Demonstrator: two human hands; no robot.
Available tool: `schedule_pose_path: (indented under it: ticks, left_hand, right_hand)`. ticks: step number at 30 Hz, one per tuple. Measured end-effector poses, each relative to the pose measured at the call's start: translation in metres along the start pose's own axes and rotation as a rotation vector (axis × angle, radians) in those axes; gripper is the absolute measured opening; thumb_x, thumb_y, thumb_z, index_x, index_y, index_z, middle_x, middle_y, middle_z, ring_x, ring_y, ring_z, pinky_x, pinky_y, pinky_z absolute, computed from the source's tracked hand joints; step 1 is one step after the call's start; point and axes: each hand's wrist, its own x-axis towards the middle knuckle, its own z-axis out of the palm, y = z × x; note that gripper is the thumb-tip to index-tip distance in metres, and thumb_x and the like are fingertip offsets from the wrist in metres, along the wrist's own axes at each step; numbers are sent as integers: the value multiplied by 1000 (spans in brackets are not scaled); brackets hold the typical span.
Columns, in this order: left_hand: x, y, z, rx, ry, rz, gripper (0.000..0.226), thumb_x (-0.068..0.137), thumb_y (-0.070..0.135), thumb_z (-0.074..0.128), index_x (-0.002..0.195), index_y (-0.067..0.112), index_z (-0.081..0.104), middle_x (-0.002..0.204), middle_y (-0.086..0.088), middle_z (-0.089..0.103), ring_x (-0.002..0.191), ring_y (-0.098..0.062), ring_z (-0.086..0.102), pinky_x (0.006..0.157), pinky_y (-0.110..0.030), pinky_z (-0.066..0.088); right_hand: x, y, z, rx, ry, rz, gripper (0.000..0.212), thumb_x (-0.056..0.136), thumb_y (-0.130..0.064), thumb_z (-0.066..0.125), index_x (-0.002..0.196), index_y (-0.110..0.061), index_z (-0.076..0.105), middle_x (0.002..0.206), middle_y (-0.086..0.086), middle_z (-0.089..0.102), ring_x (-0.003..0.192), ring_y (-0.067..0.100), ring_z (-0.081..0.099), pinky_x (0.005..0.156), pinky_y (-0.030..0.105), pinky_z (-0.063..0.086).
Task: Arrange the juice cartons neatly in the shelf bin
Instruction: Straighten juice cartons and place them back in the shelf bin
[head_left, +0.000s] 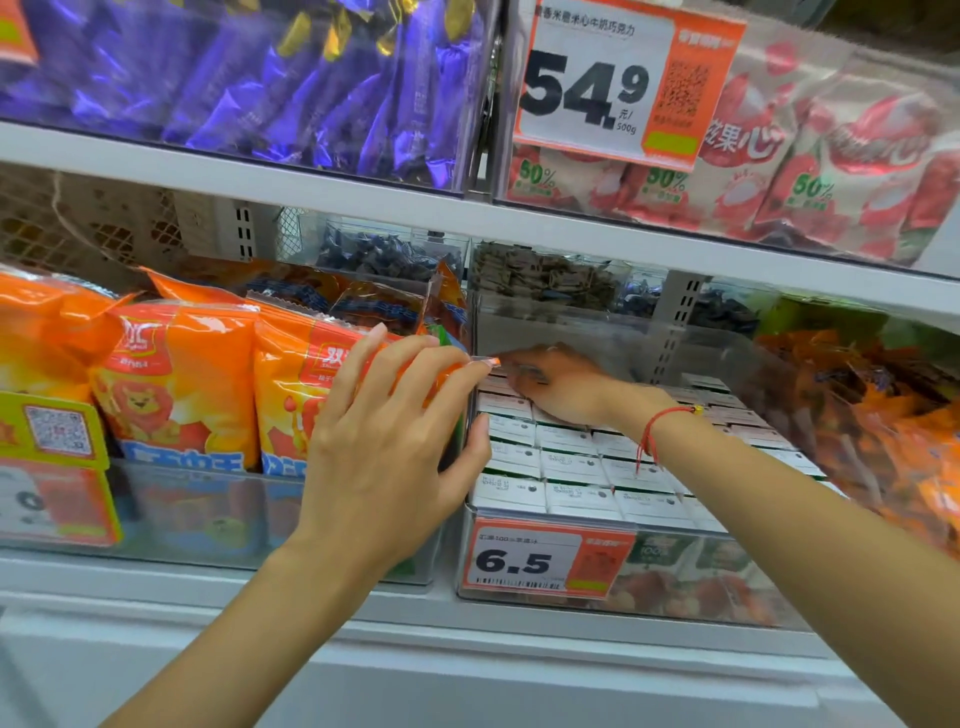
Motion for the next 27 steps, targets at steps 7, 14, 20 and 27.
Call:
schedule_pose_path:
  ticks: [7,14,20,27]
  left_hand:
    - [4,4,-15,10,-164,-25,39,92,37,50,124,17,62,119,-3,62,119,-24,50,117,-43,20]
    - [2,20,-38,159,-408,-12,66,95,52,39,149,15,34,155,-6,35,147,-28,20,122,-49,6]
    - [-12,19,-42,163,-429,-22,71,98,58,19,156,16,9,163,-3,7,149,-24,-13,122,-46,-6]
    - [-11,18,-44,99,-440,-9,64,90,52,30,128,14,64,137,-7,58,135,-28,46,107,-49,25]
  right_hand:
    - [-102,-15,-32,46,39,-180,28,94,-43,56,118,-30,62,116,-9,58,106,9,52,90,30,44]
    - [-164,-23,-39,166,-50,-142,19,92,-37,64,101,-23,72,90,-19,61,84,2,57,69,18,49]
    - [-139,-35,-59,-15,-257,-78,31,86,-39,71,110,-19,72,103,-2,70,89,13,61,80,30,51]
    - [-111,-53,-74,-211,-422,-83,35,78,-45,78,103,-21,74,103,-8,72,92,13,64,78,30,51]
